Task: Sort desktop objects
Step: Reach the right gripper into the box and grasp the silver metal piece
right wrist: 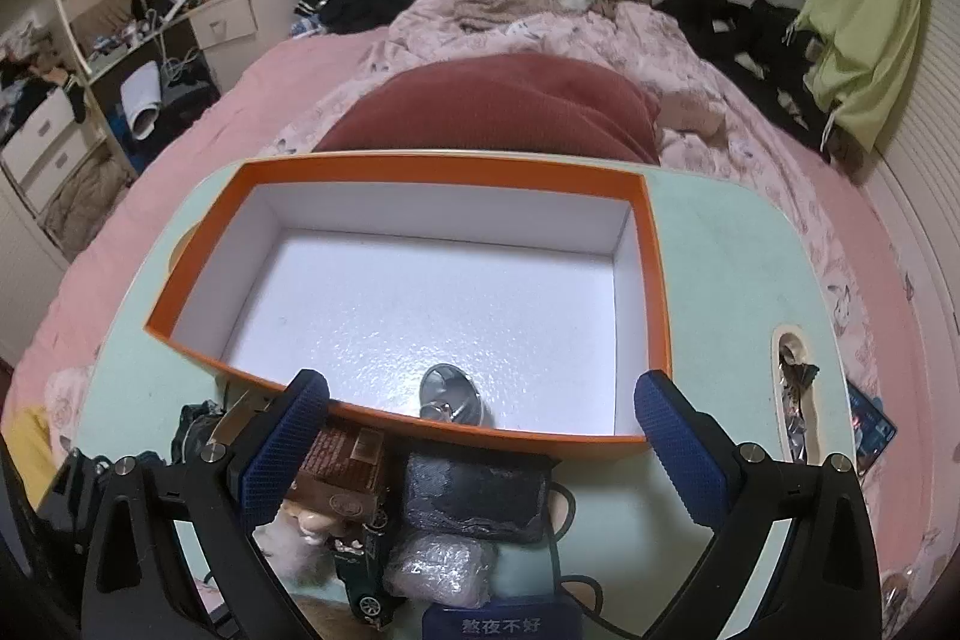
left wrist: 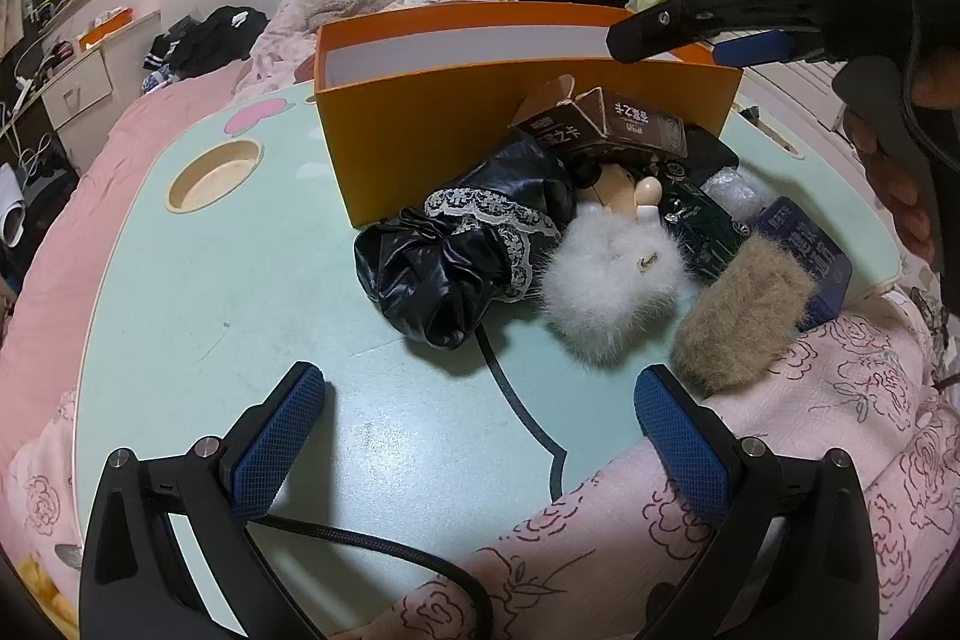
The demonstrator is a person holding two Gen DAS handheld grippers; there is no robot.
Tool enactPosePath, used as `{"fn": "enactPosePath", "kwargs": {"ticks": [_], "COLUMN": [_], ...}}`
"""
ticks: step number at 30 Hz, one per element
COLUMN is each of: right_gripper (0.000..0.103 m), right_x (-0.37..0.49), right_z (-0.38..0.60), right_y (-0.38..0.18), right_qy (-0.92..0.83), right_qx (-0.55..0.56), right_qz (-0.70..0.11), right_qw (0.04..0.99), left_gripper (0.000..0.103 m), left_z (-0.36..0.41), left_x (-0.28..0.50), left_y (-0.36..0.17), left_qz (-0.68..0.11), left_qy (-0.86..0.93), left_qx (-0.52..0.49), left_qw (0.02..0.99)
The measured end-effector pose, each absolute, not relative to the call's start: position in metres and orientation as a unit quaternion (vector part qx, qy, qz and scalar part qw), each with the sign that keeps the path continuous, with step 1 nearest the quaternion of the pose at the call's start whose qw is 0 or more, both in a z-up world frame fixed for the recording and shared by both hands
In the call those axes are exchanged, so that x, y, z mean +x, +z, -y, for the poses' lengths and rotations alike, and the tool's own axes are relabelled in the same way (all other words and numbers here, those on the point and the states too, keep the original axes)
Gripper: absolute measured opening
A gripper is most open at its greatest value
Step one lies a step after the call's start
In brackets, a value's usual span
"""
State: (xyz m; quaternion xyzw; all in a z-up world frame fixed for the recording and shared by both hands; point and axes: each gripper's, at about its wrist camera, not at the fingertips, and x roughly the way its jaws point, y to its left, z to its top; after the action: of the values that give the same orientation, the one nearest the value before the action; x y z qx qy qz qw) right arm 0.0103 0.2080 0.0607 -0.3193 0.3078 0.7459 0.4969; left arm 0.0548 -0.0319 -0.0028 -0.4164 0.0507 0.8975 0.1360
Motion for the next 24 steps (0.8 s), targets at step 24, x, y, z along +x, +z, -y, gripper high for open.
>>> {"fn": "enactPosePath", "kwargs": {"ticks": [24], "right_gripper": [0.062], "right_x": [0.007], "right_z": [-0.308], "right_y": [0.039], "right_qy": [0.662], "right_qx": [-0.450], "right_qz": [-0.510], "right_qw": [0.313], "left_gripper": [0.103], "left_z": [0.032], "left_x": [0.056], "left_y": [-0.004], "left_qz": [-0.050], "left_qy": [0.899], "left_qx": [-0.413], "left_qw": [0.138]}}
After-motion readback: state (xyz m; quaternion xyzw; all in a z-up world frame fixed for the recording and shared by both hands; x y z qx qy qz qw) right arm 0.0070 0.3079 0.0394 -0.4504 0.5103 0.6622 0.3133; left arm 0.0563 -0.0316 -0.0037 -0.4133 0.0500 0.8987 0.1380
